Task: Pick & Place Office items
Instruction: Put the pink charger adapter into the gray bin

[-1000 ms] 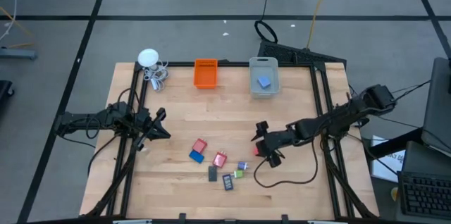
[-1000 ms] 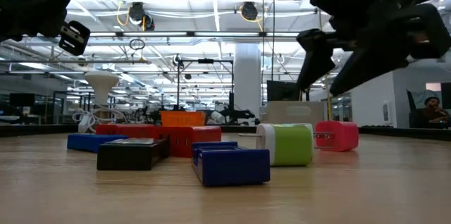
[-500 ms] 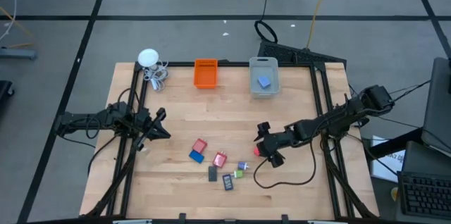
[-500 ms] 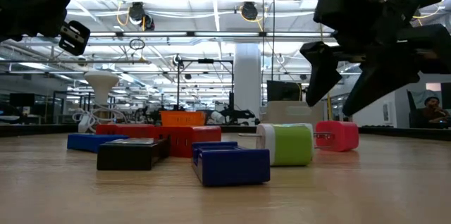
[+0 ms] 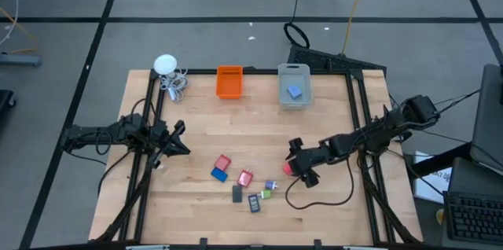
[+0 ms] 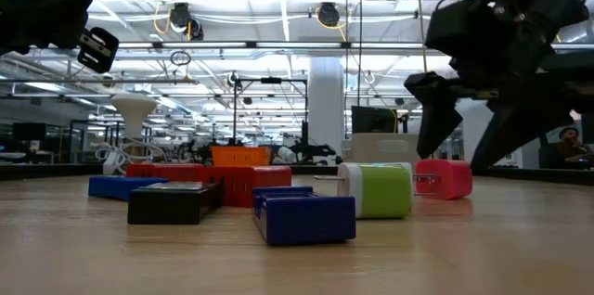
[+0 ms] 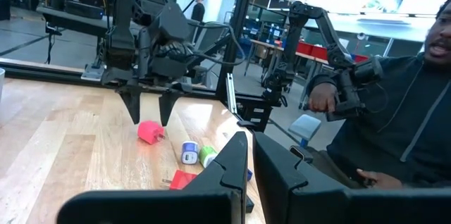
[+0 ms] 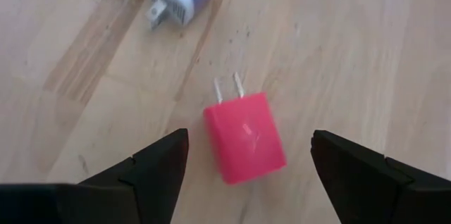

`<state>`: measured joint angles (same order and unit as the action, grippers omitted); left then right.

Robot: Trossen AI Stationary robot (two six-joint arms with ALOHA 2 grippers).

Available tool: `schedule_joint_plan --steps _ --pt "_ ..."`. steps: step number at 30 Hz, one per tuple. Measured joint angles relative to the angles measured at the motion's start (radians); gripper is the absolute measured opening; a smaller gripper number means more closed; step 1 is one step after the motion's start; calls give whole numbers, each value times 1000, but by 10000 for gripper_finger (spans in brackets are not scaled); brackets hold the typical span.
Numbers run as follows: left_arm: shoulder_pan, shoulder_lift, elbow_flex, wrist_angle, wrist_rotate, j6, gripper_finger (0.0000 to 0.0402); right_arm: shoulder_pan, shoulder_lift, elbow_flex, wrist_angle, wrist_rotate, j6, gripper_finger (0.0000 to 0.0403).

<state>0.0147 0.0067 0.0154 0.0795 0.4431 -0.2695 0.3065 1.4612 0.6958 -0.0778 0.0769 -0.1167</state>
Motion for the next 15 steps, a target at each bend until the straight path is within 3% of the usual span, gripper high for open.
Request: schedule_joint_plan --steps 9,15 --pt "0 0 0 0 0 0 24 -6 0 -90 181 -2 1 281" --pt "0 0 0 0 0 0 24 -26 0 -111 207 -2 42 281"
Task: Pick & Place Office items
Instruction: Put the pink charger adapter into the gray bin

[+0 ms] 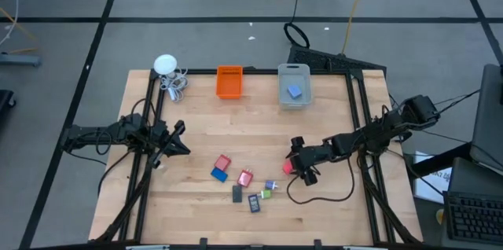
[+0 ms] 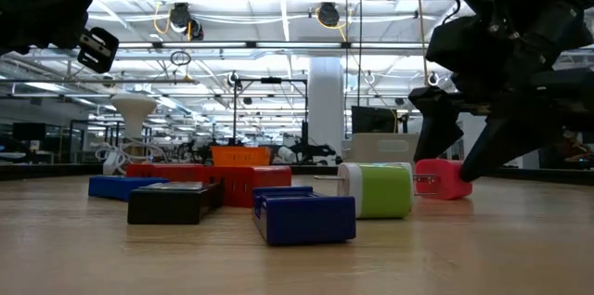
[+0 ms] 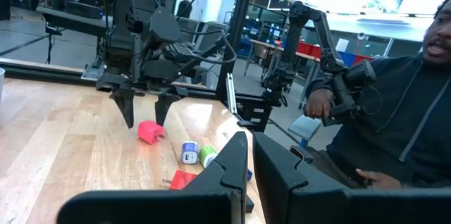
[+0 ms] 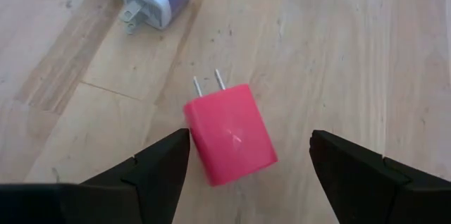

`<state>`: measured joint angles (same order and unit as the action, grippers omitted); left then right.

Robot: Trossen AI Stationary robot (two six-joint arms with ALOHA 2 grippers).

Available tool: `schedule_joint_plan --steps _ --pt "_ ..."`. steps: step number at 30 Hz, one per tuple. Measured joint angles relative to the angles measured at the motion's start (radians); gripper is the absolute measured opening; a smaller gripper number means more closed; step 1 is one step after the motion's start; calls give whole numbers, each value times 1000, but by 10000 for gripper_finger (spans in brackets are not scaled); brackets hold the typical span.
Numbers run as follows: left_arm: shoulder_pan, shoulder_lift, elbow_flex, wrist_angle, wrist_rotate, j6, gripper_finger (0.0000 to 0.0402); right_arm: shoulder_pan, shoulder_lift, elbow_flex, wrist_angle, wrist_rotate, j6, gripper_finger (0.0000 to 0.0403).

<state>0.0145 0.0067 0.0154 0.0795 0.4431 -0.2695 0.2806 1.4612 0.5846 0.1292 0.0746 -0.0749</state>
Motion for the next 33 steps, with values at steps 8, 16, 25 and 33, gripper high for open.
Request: schedule_joint_plan --steps 8,16,25,33 --pt "0 0 0 0 0 0 24 0 0 -16 38 -53 23 272" --pt "0 0 0 0 0 0 24 2 6 -16 69 -52 36 261" --pt "0 0 0 0 0 0 24 2 89 -17 111 -51 36 260" --pt "0 0 0 0 0 0 24 1 89 -17 109 -51 35 259"
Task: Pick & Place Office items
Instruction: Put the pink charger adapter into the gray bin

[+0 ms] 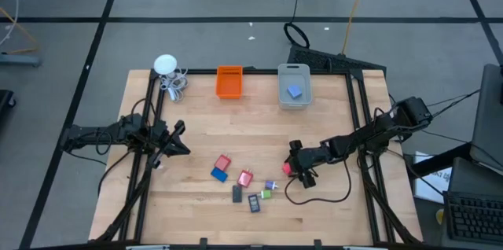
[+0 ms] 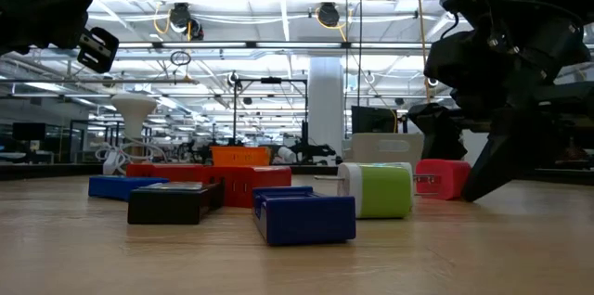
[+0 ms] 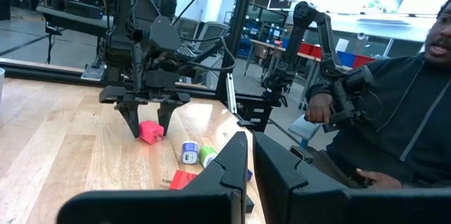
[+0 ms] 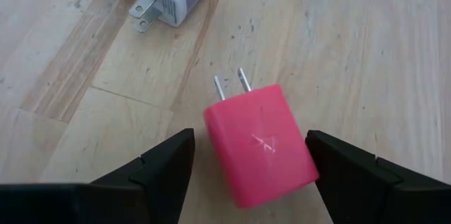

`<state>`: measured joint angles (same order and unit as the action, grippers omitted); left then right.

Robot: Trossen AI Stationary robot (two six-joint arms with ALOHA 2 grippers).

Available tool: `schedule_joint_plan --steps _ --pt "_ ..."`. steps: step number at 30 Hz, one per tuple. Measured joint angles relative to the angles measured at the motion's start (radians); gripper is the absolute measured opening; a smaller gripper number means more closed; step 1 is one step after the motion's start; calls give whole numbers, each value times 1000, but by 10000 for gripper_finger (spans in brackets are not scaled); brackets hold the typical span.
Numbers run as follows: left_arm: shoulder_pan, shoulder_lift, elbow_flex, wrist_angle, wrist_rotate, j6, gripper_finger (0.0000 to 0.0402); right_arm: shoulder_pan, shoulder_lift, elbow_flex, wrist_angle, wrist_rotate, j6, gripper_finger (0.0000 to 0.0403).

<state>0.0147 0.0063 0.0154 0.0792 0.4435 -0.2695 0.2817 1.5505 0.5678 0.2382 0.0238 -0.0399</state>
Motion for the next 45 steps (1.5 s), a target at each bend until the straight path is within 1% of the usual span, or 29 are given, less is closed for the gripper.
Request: schedule_joint_plan --steps 6,19,29,45 --pt "0 0 0 0 0 0 24 0 0 0 -1 -1 0 245" --pt "0 0 0 0 0 0 24 0 0 0 -3 -5 1 197" --pt "0 0 0 0 0 0 24 0 0 0 -3 -3 2 172" --pt "0 0 0 0 0 0 24 0 1 0 49 1 1 166"
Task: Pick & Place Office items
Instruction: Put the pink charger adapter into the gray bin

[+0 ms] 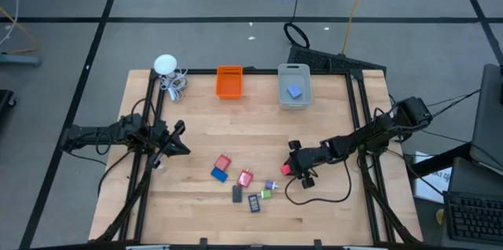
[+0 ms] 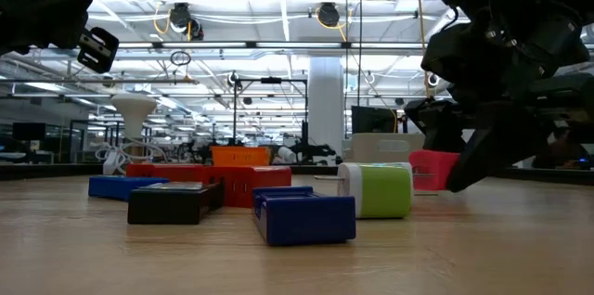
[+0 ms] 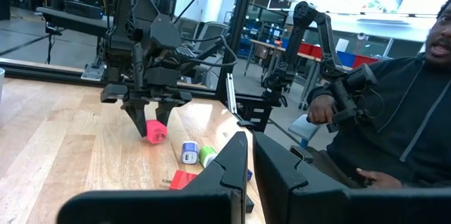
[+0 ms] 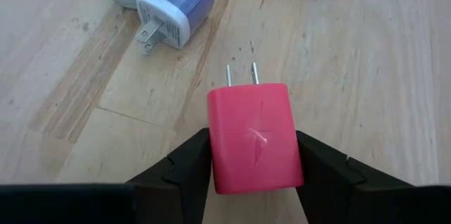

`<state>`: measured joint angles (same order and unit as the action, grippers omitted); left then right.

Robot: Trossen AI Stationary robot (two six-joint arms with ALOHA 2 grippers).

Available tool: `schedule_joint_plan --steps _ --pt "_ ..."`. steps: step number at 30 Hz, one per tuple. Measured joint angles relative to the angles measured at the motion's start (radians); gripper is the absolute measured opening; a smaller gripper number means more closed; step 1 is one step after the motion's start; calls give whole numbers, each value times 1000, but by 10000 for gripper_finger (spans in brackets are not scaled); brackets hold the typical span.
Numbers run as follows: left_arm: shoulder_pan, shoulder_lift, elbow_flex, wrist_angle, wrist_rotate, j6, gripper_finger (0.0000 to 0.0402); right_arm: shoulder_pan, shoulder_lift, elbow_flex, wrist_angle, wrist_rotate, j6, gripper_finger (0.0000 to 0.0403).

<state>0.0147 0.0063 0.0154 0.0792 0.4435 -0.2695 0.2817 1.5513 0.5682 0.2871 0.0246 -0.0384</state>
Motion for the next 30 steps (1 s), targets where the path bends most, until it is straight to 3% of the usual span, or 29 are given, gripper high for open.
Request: schedule_joint_plan --steps 12,30 --pt "0 0 0 0 0 0 24 0 0 0 9 0 -2 166" --pt "0 0 0 0 0 0 24 -16 0 0 200 5 0 165"
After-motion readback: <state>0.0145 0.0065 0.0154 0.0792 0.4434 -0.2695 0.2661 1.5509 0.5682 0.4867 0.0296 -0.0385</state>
